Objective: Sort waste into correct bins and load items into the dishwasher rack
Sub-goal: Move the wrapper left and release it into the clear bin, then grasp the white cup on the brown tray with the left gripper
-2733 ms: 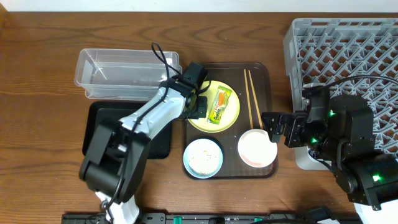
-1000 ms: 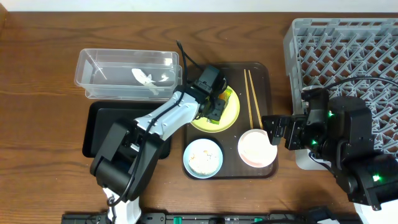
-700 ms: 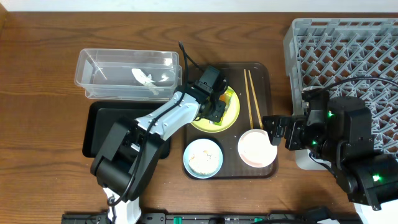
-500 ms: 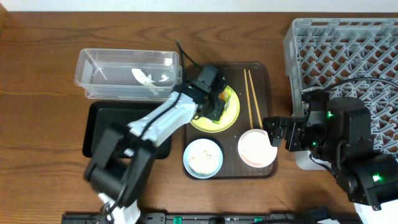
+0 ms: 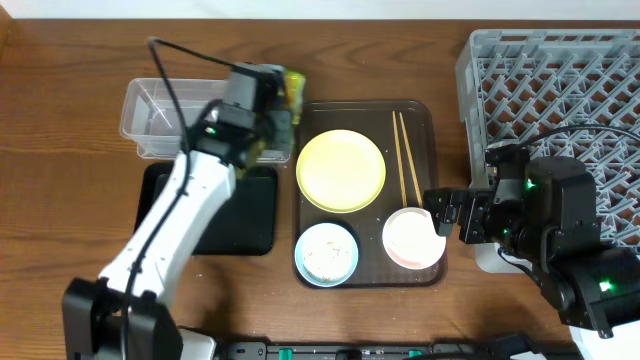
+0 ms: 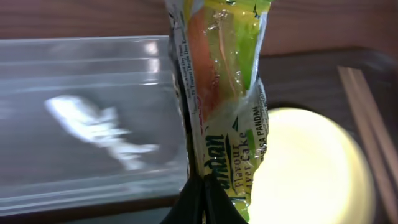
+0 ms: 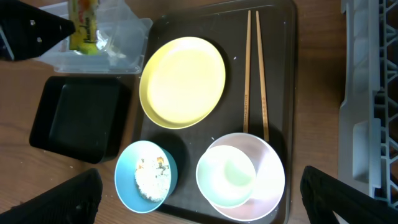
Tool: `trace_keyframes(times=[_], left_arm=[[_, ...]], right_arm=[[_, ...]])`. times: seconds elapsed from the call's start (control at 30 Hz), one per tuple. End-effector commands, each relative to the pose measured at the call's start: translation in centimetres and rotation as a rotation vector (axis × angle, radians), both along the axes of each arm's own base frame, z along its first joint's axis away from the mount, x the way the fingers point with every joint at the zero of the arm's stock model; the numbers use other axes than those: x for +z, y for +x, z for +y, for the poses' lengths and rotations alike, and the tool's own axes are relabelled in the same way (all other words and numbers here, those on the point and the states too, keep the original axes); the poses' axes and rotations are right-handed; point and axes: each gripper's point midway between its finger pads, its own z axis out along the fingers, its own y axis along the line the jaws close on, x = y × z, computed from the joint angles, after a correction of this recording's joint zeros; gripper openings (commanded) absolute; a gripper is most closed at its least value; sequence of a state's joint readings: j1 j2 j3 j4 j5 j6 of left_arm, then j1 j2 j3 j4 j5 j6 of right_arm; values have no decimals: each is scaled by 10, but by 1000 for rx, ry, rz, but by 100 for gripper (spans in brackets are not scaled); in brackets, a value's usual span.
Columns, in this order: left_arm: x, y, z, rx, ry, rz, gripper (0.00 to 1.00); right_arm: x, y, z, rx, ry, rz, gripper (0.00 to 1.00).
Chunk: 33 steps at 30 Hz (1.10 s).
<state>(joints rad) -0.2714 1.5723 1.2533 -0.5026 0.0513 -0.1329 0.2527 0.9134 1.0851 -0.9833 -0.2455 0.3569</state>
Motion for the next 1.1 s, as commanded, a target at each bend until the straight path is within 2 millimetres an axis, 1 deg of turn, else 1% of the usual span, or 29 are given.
trace_keyframes(times=[0.0, 0.03, 0.07, 0.1, 0.17, 0.3, 0.37, 0.47, 0.6, 0.7, 0.8, 0.93, 1.0, 1.07], left_arm=[[-1, 12, 26, 75, 22, -16, 25], [0, 14, 28, 81, 18, -25, 47], [2, 14, 26, 72, 10, -28, 60], [5, 13, 21, 51, -9, -25, 66], [10, 4, 6, -5, -62, -5, 70], [25, -20, -26, -112, -140, 16, 70], [33, -37, -46, -181, -175, 32, 70], [40, -70, -74, -280, -188, 71, 67], [38, -114, -110, -397, -172, 139, 62], [30, -139, -137, -462, -168, 185, 60], [20, -149, -153, -430, -152, 218, 58], [4, -160, -179, -426, -162, 259, 58], [-8, -164, -192, -456, -146, 271, 58], [-20, -163, -200, -463, -132, 278, 57]], right_arm=[[7, 2, -3, -15, 1, -20, 99], [7, 2, -2, -14, 1, -19, 99], [7, 2, -2, -14, 1, -19, 99], [7, 2, -2, -14, 1, -19, 99], [7, 2, -2, -15, 1, -19, 99], [7, 2, -3, -15, 0, -20, 99], [7, 2, -4, -20, -4, -21, 99], [7, 4, -6, -32, -14, -25, 99], [8, 5, -7, -41, -15, -32, 99], [9, 8, -9, -71, -4, -32, 99], [11, 8, -11, -87, -3, -38, 99], [18, 0, -35, -211, -37, -58, 99], [30, -5, -46, -269, -17, -95, 99], [42, -10, -49, -288, 8, -139, 99]])
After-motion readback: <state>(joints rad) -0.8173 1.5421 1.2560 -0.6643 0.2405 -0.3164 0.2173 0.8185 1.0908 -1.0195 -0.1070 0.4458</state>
